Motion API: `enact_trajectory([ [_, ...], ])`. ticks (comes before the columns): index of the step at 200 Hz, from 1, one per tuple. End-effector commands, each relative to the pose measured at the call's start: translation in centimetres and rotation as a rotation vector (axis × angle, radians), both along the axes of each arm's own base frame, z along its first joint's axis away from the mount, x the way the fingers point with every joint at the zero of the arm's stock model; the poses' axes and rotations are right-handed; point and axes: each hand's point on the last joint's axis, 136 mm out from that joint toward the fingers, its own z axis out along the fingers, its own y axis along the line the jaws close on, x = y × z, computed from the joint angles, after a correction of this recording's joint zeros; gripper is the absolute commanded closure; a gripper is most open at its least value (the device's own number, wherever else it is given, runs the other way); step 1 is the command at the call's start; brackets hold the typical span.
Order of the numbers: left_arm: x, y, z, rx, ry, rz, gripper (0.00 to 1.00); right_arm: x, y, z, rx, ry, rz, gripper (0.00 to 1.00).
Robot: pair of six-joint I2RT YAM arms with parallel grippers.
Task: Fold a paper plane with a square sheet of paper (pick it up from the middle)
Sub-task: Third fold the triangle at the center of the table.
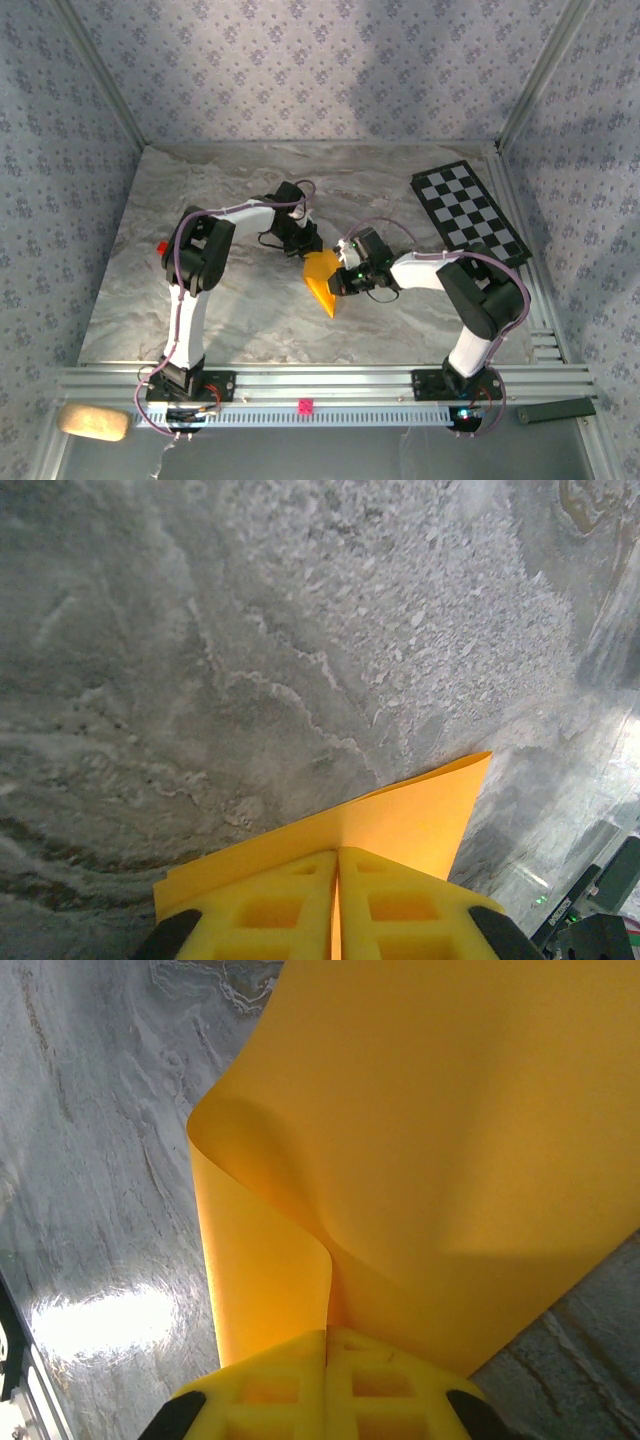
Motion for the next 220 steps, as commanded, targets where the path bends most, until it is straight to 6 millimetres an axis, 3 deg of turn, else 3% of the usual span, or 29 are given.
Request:
enact_trajectory([
  [1,-1.2,1.6,-2.3,0.111,0.045,0.015,0.90,-0.2,-0.2,-0.5,-0.026,0.024,-0.005,1.00],
  [109,-1.3,1.6,-2.3,0.109,0.047,0.017,0.90,-0.7,-0.4,-1.3,-0.060,0.034,-0.008,1.00],
  [182,-1.2,1.7,-2.4,0.113,0.046,0.021,0.91,-0.4,-0.2,0.5,-0.043,-0.004,-0.003,1.00],
  [220,-1.2,1.7,-2.5,0.113,0.048,0.022,0.91,-0.6,-0.4,-0.3,-0.054,0.013,-0.004,1.00],
])
